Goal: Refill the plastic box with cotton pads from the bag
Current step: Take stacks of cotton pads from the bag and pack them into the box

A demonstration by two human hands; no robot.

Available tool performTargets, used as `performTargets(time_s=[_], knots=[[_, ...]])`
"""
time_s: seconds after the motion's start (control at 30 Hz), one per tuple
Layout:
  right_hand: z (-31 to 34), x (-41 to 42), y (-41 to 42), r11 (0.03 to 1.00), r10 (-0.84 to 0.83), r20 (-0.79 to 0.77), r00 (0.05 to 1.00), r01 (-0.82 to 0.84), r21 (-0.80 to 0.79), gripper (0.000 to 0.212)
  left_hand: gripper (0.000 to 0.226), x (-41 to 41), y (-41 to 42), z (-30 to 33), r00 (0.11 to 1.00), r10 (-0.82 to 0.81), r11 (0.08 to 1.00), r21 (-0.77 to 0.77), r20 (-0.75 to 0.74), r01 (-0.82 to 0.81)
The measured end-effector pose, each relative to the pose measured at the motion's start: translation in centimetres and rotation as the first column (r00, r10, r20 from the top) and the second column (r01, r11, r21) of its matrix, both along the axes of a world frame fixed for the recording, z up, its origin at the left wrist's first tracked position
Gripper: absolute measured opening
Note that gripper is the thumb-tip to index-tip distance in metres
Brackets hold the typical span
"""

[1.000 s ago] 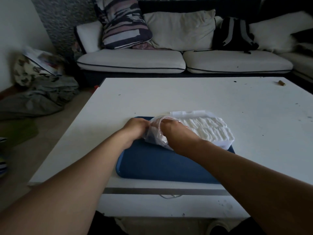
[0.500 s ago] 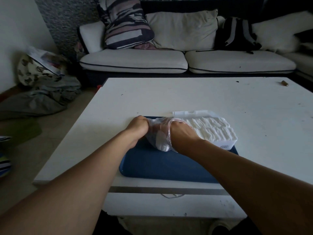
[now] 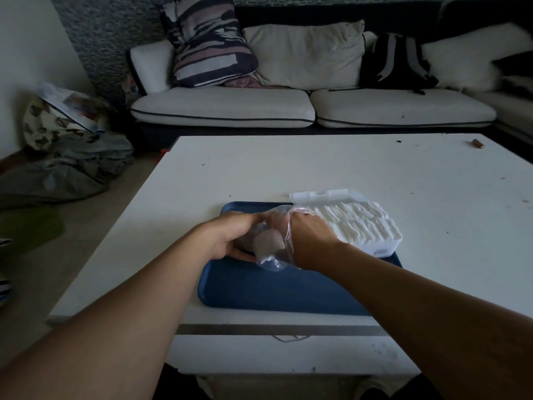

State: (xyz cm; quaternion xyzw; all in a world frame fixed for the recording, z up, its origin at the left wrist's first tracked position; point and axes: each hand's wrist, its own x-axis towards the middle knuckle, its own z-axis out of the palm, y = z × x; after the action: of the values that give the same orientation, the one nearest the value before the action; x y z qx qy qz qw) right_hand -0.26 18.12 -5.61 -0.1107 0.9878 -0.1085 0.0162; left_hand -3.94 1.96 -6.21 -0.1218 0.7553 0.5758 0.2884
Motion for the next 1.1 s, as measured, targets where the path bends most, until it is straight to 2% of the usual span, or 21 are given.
performTargets(time_s=[0.1, 0.2, 0.33, 0.5, 0.63, 0.67, 0.7, 0.73, 0.8, 0.83, 0.87, 0.93, 1.03, 1.1], knots=[[0.8, 0.3, -0.3, 0.994, 0.104, 0.082, 0.991, -0.106, 0.02, 0.009, 0.042, -0.3, 0.2, -0.1, 1.0, 0.011, 0.999, 0.052, -0.004, -0.011], [-0.4, -0.3, 0.7, 0.989, 0.068, -0.031, 0.997, -0.071, -0.132, 0.013, 0.038, -0.3, 0.3, 0.0, 1.0, 0.003, 0.997, 0.081, -0.008, -0.003], [-0.6, -0.9, 0.6, 0.914, 0.004, -0.051, 0.999, -0.024, -0.405, 0.022, 0.035, -0.3, 0.3, 0.3, 0.999, 0.037, 0.99, 0.135, -0.008, -0.036], [-0.2, -1.3, 0.4, 0.935, -0.086, -0.194, 0.977, 0.012, -0.354, 0.016, 0.021, -0.1, 0.5, 0.9, 0.998, 0.07, 0.976, 0.209, -0.009, -0.066], [1.0, -0.8, 0.6, 0.949, -0.052, -0.107, 0.993, 0.015, -0.315, 0.025, 0.02, -0.2, 0.6, 0.6, 0.993, 0.089, 0.977, 0.203, -0.081, -0.071], [1.4, -0.4, 0.7, 0.956, -0.018, -0.097, 0.995, -0.011, -0.292, 0.019, 0.022, -0.2, 0.7, 0.5, 0.991, 0.086, 0.978, 0.197, -0.098, -0.066], [1.4, 0.1, 0.0, 0.963, 0.013, -0.02, 1.0, -0.018, -0.27, 0.018, 0.025, -0.2, 0.8, 0.5, 0.99, 0.081, 0.98, 0.189, -0.119, -0.058], [1.5, 0.2, -0.2, 0.976, 0.016, -0.007, 1.0, -0.017, -0.215, 0.027, 0.029, -0.2, 0.9, 0.5, 0.987, 0.081, 0.982, 0.178, -0.138, -0.056], [0.7, -0.6, 0.3, 0.986, 0.017, -0.079, 0.997, -0.03, -0.162, 0.02, 0.037, -0.3, 1.0, 0.4, 0.984, 0.086, 0.985, 0.161, -0.155, -0.061], [0.7, -0.2, 0.0, 0.973, 0.013, -0.024, 1.0, -0.018, -0.232, 0.011, 0.042, -0.4, 1.0, 0.5, 0.986, 0.085, 0.984, 0.167, -0.145, -0.06], [1.0, -0.1, 0.0, 0.979, 0.06, -0.084, 0.995, -0.075, -0.19, 0.008, 0.047, -0.4, 1.0, 0.6, 0.989, 0.076, 0.982, 0.18, -0.128, -0.052], [1.1, -0.5, 0.0, 0.977, 0.044, -0.156, 0.987, -0.076, -0.201, 0.012, 0.049, -0.3, 0.7, 0.8, 0.993, 0.034, 0.979, 0.203, -0.113, -0.01], [1.4, -0.4, -0.1, 0.947, 0.006, -0.16, 0.987, -0.057, -0.315, 0.027, 0.02, -0.2, 0.5, 1.2, 0.992, 0.0, 0.975, 0.221, -0.13, 0.029], [1.8, -0.3, 0.3, 0.929, 0.033, -0.127, 0.991, -0.077, -0.361, 0.039, 0.008, -0.2, 0.6, 1.1, 0.988, 0.004, 0.981, 0.195, -0.151, 0.026]])
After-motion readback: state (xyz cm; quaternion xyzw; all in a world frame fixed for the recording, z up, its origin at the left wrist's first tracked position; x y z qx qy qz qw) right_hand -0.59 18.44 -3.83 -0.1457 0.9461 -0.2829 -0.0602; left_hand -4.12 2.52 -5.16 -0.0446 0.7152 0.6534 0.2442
